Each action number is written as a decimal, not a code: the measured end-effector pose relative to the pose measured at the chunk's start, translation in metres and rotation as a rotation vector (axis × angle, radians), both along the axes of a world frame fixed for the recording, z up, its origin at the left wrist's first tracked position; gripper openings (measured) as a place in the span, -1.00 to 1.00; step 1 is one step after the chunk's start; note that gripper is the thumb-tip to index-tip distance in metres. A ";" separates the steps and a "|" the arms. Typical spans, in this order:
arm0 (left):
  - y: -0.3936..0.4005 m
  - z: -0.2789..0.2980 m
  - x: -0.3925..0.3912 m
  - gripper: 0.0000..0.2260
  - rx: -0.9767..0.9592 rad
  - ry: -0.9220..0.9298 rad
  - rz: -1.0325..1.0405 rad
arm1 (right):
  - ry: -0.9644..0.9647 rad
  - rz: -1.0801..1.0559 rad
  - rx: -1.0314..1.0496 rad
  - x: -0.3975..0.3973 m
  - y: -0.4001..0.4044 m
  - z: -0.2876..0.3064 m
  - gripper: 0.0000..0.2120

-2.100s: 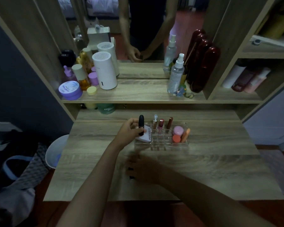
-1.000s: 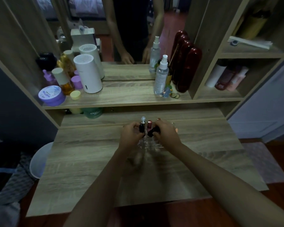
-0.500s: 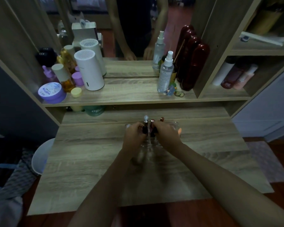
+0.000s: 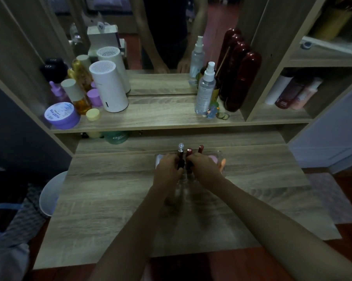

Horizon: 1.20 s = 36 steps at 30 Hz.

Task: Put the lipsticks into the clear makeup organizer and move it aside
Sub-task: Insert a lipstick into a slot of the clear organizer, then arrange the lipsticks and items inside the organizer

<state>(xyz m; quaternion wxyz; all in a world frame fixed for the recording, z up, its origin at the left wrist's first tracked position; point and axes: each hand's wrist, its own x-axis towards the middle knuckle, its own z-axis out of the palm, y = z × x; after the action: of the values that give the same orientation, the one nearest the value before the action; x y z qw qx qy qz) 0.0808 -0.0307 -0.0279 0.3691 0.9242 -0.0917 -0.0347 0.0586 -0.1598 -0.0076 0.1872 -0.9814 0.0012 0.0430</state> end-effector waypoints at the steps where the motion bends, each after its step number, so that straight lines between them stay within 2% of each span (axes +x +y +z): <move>1: 0.000 0.000 0.000 -0.85 0.008 0.005 -0.010 | -0.006 -0.002 0.017 0.000 0.001 0.000 -0.78; 5: 0.000 0.001 0.002 -0.87 0.057 -0.003 -0.029 | 0.001 -0.060 0.052 -0.001 0.002 0.000 -0.79; 8: 0.000 0.002 0.002 -0.88 0.089 -0.011 -0.044 | 0.014 -0.005 -0.025 -0.001 0.000 0.001 -0.77; 13: -0.001 0.006 0.002 -0.90 0.118 -0.020 -0.063 | 0.013 0.044 -0.030 0.001 -0.006 0.003 -0.75; 22: 0.000 0.022 0.002 -0.96 0.084 0.016 -0.071 | -0.052 0.065 0.001 -0.004 -0.007 0.013 -0.78; 29: 0.008 0.030 0.002 -0.83 0.074 0.066 0.024 | -0.092 0.045 -0.059 -0.008 -0.011 0.029 -0.77; 32: 0.020 0.032 0.001 -0.84 0.050 0.039 0.082 | -0.225 -0.026 0.020 -0.012 -0.021 0.038 -0.80; 36: 0.048 0.030 0.006 -0.82 -0.027 0.009 0.255 | -0.349 -0.307 0.210 -0.017 -0.052 0.039 -0.82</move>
<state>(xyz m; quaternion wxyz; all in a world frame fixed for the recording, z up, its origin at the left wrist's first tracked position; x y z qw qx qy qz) 0.0870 0.0170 0.0024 0.3832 0.9232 0.0276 0.0096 0.0420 -0.2120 0.0316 0.2897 -0.9374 0.1135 -0.1563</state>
